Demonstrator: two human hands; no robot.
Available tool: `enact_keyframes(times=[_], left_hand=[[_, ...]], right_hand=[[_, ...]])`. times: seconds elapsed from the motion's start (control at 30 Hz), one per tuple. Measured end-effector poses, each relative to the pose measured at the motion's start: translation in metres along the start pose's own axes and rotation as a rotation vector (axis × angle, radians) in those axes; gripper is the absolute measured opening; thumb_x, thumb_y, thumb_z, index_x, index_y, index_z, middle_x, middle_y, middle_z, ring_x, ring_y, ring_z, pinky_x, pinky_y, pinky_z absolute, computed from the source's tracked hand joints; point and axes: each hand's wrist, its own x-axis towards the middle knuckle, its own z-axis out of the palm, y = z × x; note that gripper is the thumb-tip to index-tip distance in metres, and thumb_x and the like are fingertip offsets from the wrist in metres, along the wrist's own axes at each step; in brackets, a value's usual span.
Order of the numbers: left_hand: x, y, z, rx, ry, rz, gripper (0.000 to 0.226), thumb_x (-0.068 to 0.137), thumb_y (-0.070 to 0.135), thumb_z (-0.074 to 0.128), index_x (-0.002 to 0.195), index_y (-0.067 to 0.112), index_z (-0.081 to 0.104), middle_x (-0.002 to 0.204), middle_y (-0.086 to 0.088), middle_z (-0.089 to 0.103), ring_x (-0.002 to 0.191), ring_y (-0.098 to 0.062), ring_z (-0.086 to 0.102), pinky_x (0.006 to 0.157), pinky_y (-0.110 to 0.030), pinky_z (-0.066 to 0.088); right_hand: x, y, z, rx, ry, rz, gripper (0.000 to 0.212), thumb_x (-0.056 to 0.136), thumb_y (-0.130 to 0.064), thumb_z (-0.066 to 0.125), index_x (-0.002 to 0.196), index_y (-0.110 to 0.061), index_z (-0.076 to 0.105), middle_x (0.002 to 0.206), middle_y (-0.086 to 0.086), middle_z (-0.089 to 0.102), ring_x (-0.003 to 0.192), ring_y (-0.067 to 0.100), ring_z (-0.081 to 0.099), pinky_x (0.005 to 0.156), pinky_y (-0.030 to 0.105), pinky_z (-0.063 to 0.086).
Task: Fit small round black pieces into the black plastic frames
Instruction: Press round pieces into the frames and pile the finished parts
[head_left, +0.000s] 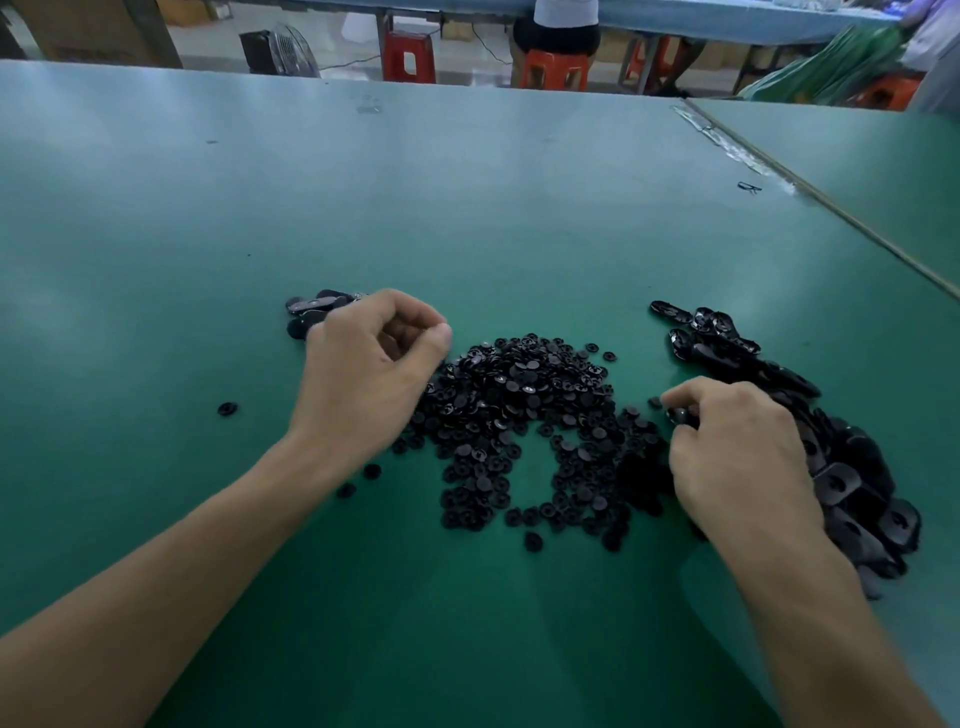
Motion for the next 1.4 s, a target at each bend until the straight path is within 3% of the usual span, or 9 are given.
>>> enact_keyframes(times=[0.23, 0.4, 0.47, 0.57, 0.67, 0.9, 1.13, 1.23, 1.4], left_hand=[[-0.039, 0.021, 0.02, -0.263, -0.303, -0.051, 0.009, 0.087, 0.02, 0.076, 0.082, 0.024, 0.07, 0.067, 0.004, 0.068, 0.055, -0.018, 0.068, 0.045, -0.024, 0.052], [-0.049, 0.017, 0.024, -0.37, -0.343, -0.072, 0.011, 0.09, 0.013, 0.074, 0.092, 0.023, 0.07, 0.074, 0.003, 0.067, 0.059, -0.02, 0.071, 0.043, -0.026, 0.052], [-0.048, 0.017, 0.023, -0.388, -0.322, -0.077, 0.015, 0.089, 0.015, 0.075, 0.099, 0.026, 0.07, 0.08, 0.004, 0.069, 0.059, -0.019, 0.071, 0.04, -0.025, 0.05], [-0.046, 0.016, 0.021, -0.386, -0.308, -0.074, 0.018, 0.089, 0.017, 0.076, 0.103, 0.029, 0.071, 0.084, 0.006, 0.072, 0.06, -0.017, 0.072, 0.036, -0.025, 0.046], [-0.045, 0.015, 0.021, -0.375, -0.329, -0.053, 0.014, 0.091, 0.011, 0.073, 0.096, 0.024, 0.074, 0.075, 0.001, 0.074, 0.06, -0.014, 0.071, 0.039, -0.023, 0.047], [-0.043, 0.014, 0.023, -0.483, -0.316, -0.103, 0.012, 0.092, 0.003, 0.069, 0.089, 0.015, 0.07, 0.069, 0.001, 0.07, 0.06, -0.014, 0.069, 0.047, -0.024, 0.053], [-0.043, 0.012, 0.023, -0.516, -0.297, -0.112, 0.018, 0.09, 0.001, 0.071, 0.095, 0.018, 0.068, 0.079, -0.002, 0.073, 0.071, -0.018, 0.074, 0.055, -0.027, 0.057], [-0.042, 0.012, 0.025, -0.523, -0.251, -0.119, 0.024, 0.09, -0.001, 0.07, 0.104, 0.018, 0.07, 0.078, -0.002, 0.073, 0.07, -0.015, 0.073, 0.057, -0.025, 0.058], [-0.039, 0.011, 0.025, -0.589, -0.173, -0.156, 0.017, 0.092, -0.003, 0.066, 0.1, 0.011, 0.072, 0.077, -0.005, 0.074, 0.069, -0.017, 0.073, 0.059, -0.024, 0.058]], right_hand=[[0.004, 0.002, 0.005, 0.126, 0.118, -0.051, 0.034, 0.09, 0.001, 0.061, 0.115, -0.021, 0.07, 0.108, 0.009, 0.068, 0.105, 0.031, 0.058, 0.093, 0.041, 0.05], [0.0, -0.009, 0.006, 0.394, 0.178, -0.212, 0.026, 0.09, -0.002, 0.068, 0.103, -0.024, 0.074, 0.097, -0.006, 0.072, 0.086, 0.006, 0.067, 0.083, 0.014, 0.049], [-0.004, -0.018, 0.007, 0.626, 0.091, -0.303, 0.028, 0.086, -0.003, 0.073, 0.094, -0.03, 0.074, 0.085, -0.016, 0.072, 0.083, -0.001, 0.068, 0.077, 0.007, 0.048], [-0.01, -0.029, 0.012, 0.957, -0.089, -0.391, 0.032, 0.084, 0.001, 0.075, 0.088, -0.031, 0.073, 0.086, -0.012, 0.075, 0.083, 0.006, 0.072, 0.078, 0.018, 0.055], [-0.013, -0.032, 0.015, 1.061, -0.146, -0.419, 0.033, 0.083, 0.004, 0.075, 0.088, -0.029, 0.074, 0.087, -0.009, 0.076, 0.083, 0.007, 0.073, 0.076, 0.016, 0.054], [-0.013, -0.029, 0.021, 0.872, -0.11, -0.352, 0.007, 0.087, -0.026, 0.077, 0.09, -0.031, 0.074, 0.081, -0.015, 0.074, 0.076, 0.006, 0.07, 0.071, 0.023, 0.056], [-0.015, -0.032, 0.023, 0.906, -0.074, -0.358, 0.006, 0.089, -0.022, 0.074, 0.091, -0.026, 0.077, 0.082, -0.017, 0.075, 0.079, 0.003, 0.071, 0.075, 0.017, 0.054], [-0.014, -0.029, 0.025, 0.681, 0.044, -0.365, 0.015, 0.093, -0.026, 0.07, 0.106, -0.027, 0.076, 0.088, -0.02, 0.072, 0.085, -0.002, 0.066, 0.078, 0.01, 0.048], [-0.013, -0.033, 0.028, 0.204, 0.041, -0.46, 0.029, 0.096, -0.034, 0.062, 0.124, -0.029, 0.069, 0.105, -0.006, 0.058, 0.103, 0.016, 0.049, 0.092, 0.029, 0.042]])
